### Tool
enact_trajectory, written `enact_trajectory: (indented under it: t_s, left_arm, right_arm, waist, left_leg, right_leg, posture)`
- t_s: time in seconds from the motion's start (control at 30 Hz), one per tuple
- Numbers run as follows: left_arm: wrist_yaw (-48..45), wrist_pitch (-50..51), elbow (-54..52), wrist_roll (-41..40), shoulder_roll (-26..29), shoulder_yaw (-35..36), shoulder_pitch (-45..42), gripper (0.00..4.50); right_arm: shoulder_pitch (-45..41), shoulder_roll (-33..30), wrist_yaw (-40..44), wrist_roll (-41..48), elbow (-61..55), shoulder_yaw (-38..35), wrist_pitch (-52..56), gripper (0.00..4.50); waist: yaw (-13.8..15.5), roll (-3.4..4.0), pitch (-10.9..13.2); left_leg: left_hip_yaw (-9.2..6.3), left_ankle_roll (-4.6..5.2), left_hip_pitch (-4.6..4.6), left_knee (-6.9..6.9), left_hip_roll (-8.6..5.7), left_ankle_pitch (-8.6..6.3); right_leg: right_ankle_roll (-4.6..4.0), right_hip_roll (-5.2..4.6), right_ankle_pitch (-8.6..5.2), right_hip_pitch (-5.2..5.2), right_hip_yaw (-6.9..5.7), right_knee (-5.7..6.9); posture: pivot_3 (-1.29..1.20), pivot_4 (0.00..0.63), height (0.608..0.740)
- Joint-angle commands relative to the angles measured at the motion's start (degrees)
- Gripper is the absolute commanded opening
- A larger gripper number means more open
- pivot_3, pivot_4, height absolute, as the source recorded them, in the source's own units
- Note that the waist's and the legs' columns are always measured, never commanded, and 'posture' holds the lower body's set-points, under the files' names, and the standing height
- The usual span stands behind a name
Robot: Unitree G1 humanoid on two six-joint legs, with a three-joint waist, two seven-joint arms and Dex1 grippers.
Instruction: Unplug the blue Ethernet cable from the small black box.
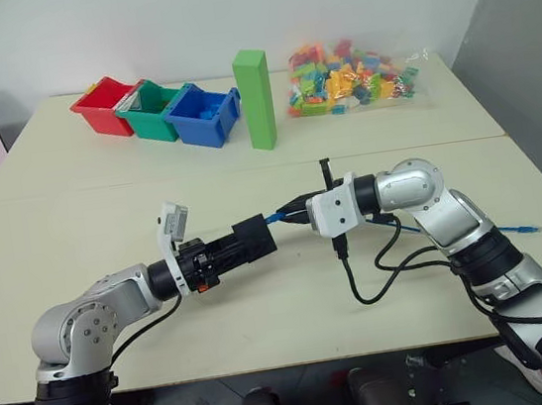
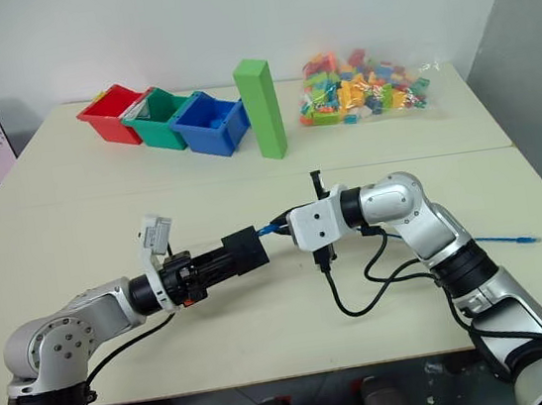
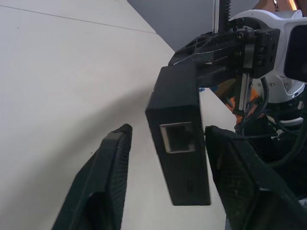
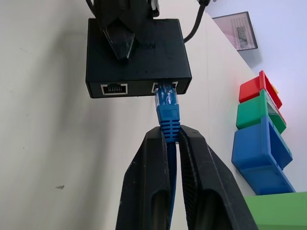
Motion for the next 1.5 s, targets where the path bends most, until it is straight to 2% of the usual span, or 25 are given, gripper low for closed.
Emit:
enact_trajectory:
  t_s: [0.03,0.07,0.17,0.33,0.37,0.5,0.53,0.6,0.67,0.8,0.9,1.07,1.27,1.5]
  left_arm:
    - [0.70,0.26,-1.31,-1.99,0.30,2.04,-1.07,1.67]
    - [0.83,0.41,-1.29,-2.24,0.30,2.13,-1.09,1.26]
    - [1.06,0.65,-1.25,-2.77,0.40,2.29,-1.11,0.80]
    - [1.59,1.09,-0.92,-3.86,0.77,2.54,-1.39,0.80]
    - [1.62,1.17,-0.87,-4.02,0.86,2.55,-1.44,0.80]
    - [1.23,1.75,-0.93,-4.51,1.57,2.46,-1.48,0.80]
    - [0.63,1.85,-0.97,-4.37,2.07,2.24,-1.49,0.80]
    - [-1.68,1.61,-1.06,-3.59,3.75,1.37,-1.53,0.80]
    - [-5.18,0.67,-1.32,-2.06,6.08,-0.27,-1.52,0.80]
    - [-15.23,-4.39,-2.58,2.28,11.49,-4.79,-1.04,0.80]
    - [-20.46,-7.81,-1.99,5.36,13.99,-7.42,-1.69,0.80]
    - [-25.48,-11.45,-0.40,7.91,14.57,-9.38,-3.34,0.80]
    - [-26.61,-12.02,0.52,7.98,13.41,-9.15,-3.94,0.80]
    - [-27.38,-12.38,0.38,8.56,13.30,-9.09,-3.01,0.80]
  right_arm:
    - [-1.20,0.68,-1.53,0.44,-2.06,-0.85,-1.50,0.05]
    - [-1.29,0.80,-1.79,0.45,-1.94,-0.96,-1.74,0.05]
    - [-1.20,0.94,-2.22,0.73,-2.12,-1.05,-1.76,0.05]
    - [0.29,0.50,-2.18,0.61,-4.09,-0.51,-2.10,0.05]
    - [0.61,0.46,-2.11,0.82,-4.61,-0.52,-2.00,0.75]
    - [1.70,-0.06,-1.59,1.36,-7.34,-0.63,-1.04,1.63]
    - [2.00,-0.28,-1.18,2.00,-8.30,-0.83,-0.11,1.99]
    - [2.93,-1.17,0.67,5.27,-11.19,-1.93,4.23,2.38]
    - [4.23,-1.89,2.57,10.79,-14.72,-3.66,12.83,2.75]
    - [7.19,-2.29,3.56,27.77,-21.96,-7.60,40.29,3.67]
    - [8.44,-1.90,1.64,35.68,-23.47,-9.95,53.66,3.70]
    - [10.03,0.68,-2.67,45.18,-24.11,-13.17,67.19,3.70]
    - [11.63,4.06,-7.83,50.76,-25.65,-15.20,72.88,3.70]
    - [12.42,5.62,-10.85,52.70,-25.81,-15.02,73.72,3.70]
  waist:
    - [0.00,0.00,0.00]
    - [0.00,0.00,0.00]
    - [0.03,0.00,0.00]
    - [0.03,0.00,0.00]
    - [0.06,0.00,0.00]
    - [0.03,0.00,0.00]
    - [0.04,0.00,0.00]
    - [0.10,0.00,0.00]
    - [0.24,0.00,0.00]
    - [0.32,0.01,0.01]
    - [0.32,0.01,0.01]
    - [0.27,0.02,0.02]
    - [0.11,0.03,0.02]
    - [0.04,0.03,0.02]
  left_leg:
    - [0.00,0.00,0.00,0.00,0.00,0.00]
    - [0.00,0.00,0.00,0.00,0.00,0.00]
    - [0.00,0.00,0.00,0.00,-0.01,0.00]
    - [0.00,0.00,0.00,0.00,-0.01,0.00]
    - [0.00,0.00,0.00,0.00,-0.01,0.00]
    - [0.00,0.00,0.00,-0.01,0.00,0.00]
    - [0.00,0.00,0.00,-0.01,0.00,0.00]
    - [-0.01,0.00,0.00,-0.01,0.00,0.00]
    - [-0.02,0.00,-0.01,-0.01,0.00,0.00]
    - [-0.01,0.00,0.00,-0.02,-0.01,0.00]
    - [0.00,0.00,0.01,-0.02,0.00,0.00]
    - [0.02,0.01,-0.01,-0.02,-0.01,-0.01]
    - [0.03,0.02,-0.05,-0.05,0.00,-0.01]
    - [0.03,0.02,-0.07,-0.05,0.01,-0.01]
  right_leg:
    - [0.00,0.00,0.00,0.00,0.00,0.00]
    - [0.00,0.00,0.00,0.00,0.00,0.00]
    - [0.00,0.00,0.00,0.00,0.00,0.00]
    - [0.00,0.00,0.00,0.00,0.01,0.00]
    - [0.00,-0.01,0.00,0.00,0.00,0.00]
    - [0.00,0.00,0.00,0.00,0.00,0.00]
    - [0.00,0.00,0.00,0.00,0.01,0.00]
    - [0.00,-0.01,0.00,0.00,0.00,-0.01]
    - [0.00,0.00,0.00,0.00,-0.01,-0.02]
    - [0.00,-0.01,0.00,0.00,0.00,-0.02]
    - [-0.01,0.00,-0.01,0.00,0.00,-0.02]
    - [0.00,0.03,-0.02,-0.03,0.01,-0.03]
    - [0.16,0.07,-0.11,-0.08,0.03,-0.07]
    - [0.30,0.08,-0.19,-0.09,0.02,-0.07]
  posture:
    - [0.00,0.150,0.740]
    - [0.00,0.150,0.740]
    - [0.00,0.150,0.740]
    - [0.00,0.150,0.740]
    - [0.00,0.150,0.740]
    - [0.00,0.150,0.740]
    - [0.00,0.150,0.740]
    - [0.00,0.150,0.740]
    - [0.00,0.150,0.740]
    - [0.00,0.150,0.740]
    - [0.00,0.150,0.740]
    - [0.00,0.150,0.740]
    - [0.00,0.150,0.740]
    - [0.00,0.150,0.740]
